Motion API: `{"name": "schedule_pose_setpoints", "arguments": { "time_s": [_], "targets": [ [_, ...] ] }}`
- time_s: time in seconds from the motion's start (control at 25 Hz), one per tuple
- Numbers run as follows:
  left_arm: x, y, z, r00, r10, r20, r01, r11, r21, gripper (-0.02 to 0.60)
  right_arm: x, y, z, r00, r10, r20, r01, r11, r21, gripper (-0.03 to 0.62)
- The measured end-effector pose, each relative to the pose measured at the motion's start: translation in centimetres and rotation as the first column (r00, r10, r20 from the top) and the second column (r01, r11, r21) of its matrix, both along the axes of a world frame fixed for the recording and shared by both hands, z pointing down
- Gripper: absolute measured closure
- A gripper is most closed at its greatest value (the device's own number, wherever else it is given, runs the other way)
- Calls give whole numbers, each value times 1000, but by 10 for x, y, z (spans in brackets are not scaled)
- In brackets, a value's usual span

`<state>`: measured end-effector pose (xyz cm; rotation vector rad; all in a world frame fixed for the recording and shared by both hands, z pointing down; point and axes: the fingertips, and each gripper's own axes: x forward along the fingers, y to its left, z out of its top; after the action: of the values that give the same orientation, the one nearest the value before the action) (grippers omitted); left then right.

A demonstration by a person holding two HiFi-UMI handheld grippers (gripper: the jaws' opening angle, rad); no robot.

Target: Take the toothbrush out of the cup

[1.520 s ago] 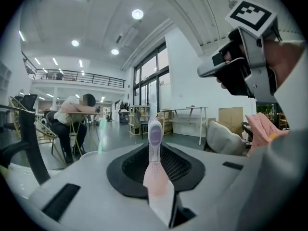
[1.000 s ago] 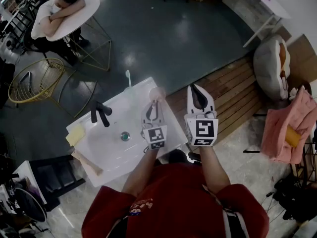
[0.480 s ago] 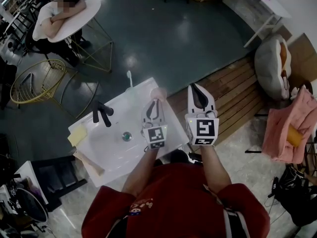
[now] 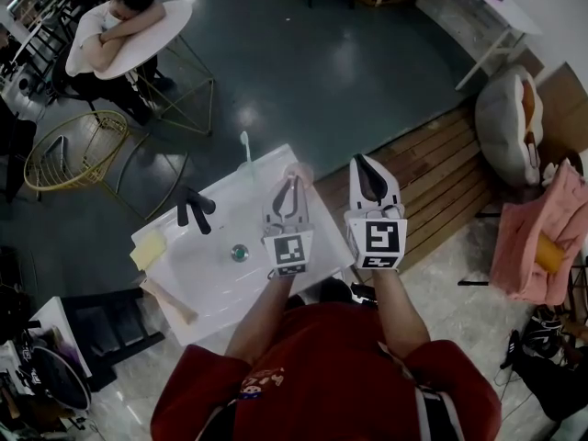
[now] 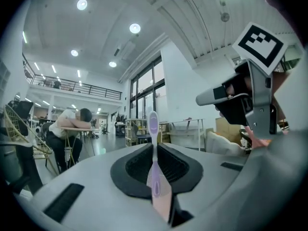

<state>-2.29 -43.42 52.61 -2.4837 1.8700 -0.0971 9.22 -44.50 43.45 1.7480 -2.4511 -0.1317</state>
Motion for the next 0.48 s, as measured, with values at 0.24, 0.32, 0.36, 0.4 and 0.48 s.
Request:
{"name": "schedule_pose_setpoints", "arguments": {
  "time_s": [0.24,0.32,0.36,0.4,0.48],
  "targets": [
    [-4,2,-35,999,13,30,-15,997,81,529,-2,2,2,1000,3,3,-3,1000,-3,560],
    [-6,4,-55,999,17,35,-21,991,131,529,-5,3,2,1000,0,9,0,1000,-4,560],
    [-7,5,-68,1000,15,24,-19,987,160,529,-6,4,2,1000,-5,12,5,1000,-1,560],
    [-8,6,-82,1000,12,8,-13,982,190,529,-8,4,1,1000,-8,14,8,1000,1,560],
    [-9,9,-104,1000,9,-9,-7,973,230,529,-10,4,0,1000,-11,20,11,1000,2,560]
  ]
}}
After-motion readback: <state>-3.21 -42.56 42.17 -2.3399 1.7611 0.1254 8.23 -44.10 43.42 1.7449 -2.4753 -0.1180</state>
